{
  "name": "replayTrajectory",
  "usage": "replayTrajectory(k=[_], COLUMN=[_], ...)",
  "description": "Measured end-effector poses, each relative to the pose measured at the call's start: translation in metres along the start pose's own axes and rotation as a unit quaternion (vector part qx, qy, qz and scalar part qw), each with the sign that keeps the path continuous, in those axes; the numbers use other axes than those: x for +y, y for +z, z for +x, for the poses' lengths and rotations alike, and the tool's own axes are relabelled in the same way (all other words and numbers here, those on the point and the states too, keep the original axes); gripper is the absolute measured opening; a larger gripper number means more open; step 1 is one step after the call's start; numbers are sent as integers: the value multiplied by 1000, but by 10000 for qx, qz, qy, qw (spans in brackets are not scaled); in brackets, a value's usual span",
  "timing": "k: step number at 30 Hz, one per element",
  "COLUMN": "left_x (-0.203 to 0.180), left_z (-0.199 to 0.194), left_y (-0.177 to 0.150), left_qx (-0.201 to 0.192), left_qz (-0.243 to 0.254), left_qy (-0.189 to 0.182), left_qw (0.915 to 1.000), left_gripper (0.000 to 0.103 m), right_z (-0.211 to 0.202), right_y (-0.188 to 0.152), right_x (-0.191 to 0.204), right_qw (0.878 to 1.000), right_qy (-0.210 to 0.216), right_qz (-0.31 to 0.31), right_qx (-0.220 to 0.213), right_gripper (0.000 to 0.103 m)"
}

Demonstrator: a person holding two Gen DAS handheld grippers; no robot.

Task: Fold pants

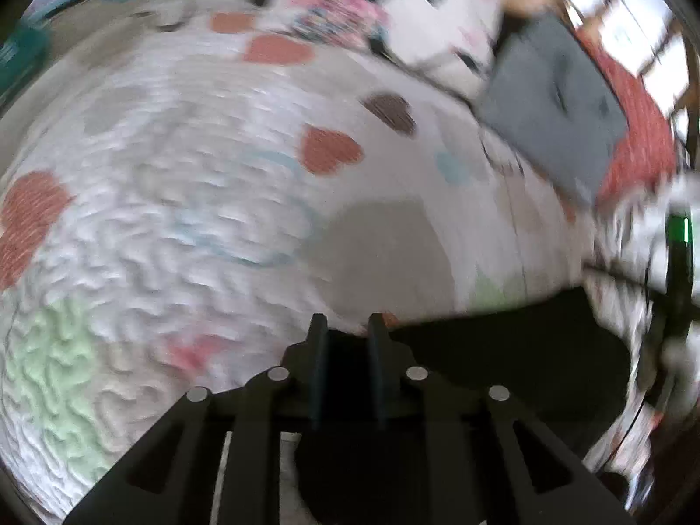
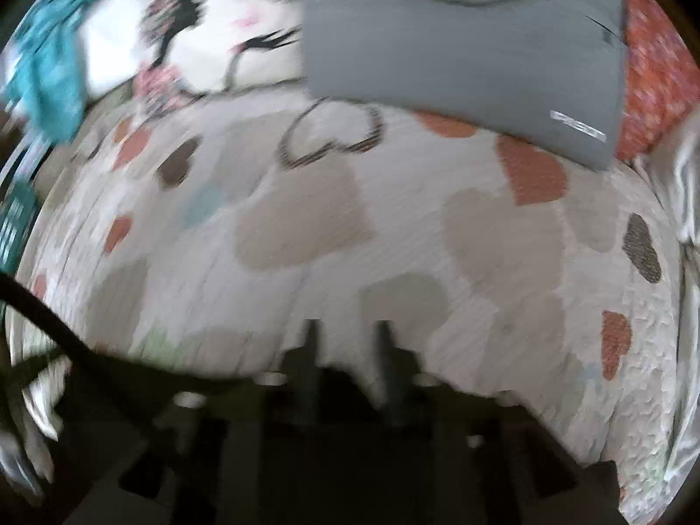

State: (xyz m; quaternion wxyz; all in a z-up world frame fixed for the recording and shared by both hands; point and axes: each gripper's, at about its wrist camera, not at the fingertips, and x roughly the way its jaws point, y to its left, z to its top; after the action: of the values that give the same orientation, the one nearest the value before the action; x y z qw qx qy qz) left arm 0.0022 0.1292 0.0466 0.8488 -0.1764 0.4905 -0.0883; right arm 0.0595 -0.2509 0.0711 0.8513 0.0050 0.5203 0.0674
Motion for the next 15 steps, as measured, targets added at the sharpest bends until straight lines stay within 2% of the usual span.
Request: replayTrajectory(k=[1,2,4,6,7,8,9,10,12,15], left_x=[6,15,22,24,22,20,20,18,15,17], left_z=[-5,-9,-14,-19,-19,-20,-21,-22,-23,-25], left_y=[0,0,0,-1,-1,-1,-2,-2,-2,-2], left_qx=[-61,-119,-207,-303,-324,-334,-341,-353,-375,-369], left_qz=[-165,-367,-530,-510,-482,-440,-417,-387,-352,-360], left_qy=[-62,-179,-182,-96,-96,-142,-182,-210,-234,-216], left_qw=[9998,9991,9982,9982,9983,9984,9984,9984,9984,9984], left_gripper=[22,23,23,23,23,24,25,26,26,26], right_z=[0,1,10,27,34,38,38,35,29,30], right_y=[-6,-11,-18,-23,-24,-25,-25,-23,-16,-3], right_x=[6,11,18,17,14,12,9,7,4,-10], right_qw=[9999,9997,9974,9959,9965,9975,9991,9993,9994,9980], right_qy=[14,-76,-507,-664,-591,-427,-132,-180,-271,-541], right_qz=[-113,-229,-516,-566,-508,-419,-225,-122,23,294], right_qx=[-6,-6,34,223,309,378,348,301,191,119], right_gripper=[61,63,65,65,58,44,23,9,9,2])
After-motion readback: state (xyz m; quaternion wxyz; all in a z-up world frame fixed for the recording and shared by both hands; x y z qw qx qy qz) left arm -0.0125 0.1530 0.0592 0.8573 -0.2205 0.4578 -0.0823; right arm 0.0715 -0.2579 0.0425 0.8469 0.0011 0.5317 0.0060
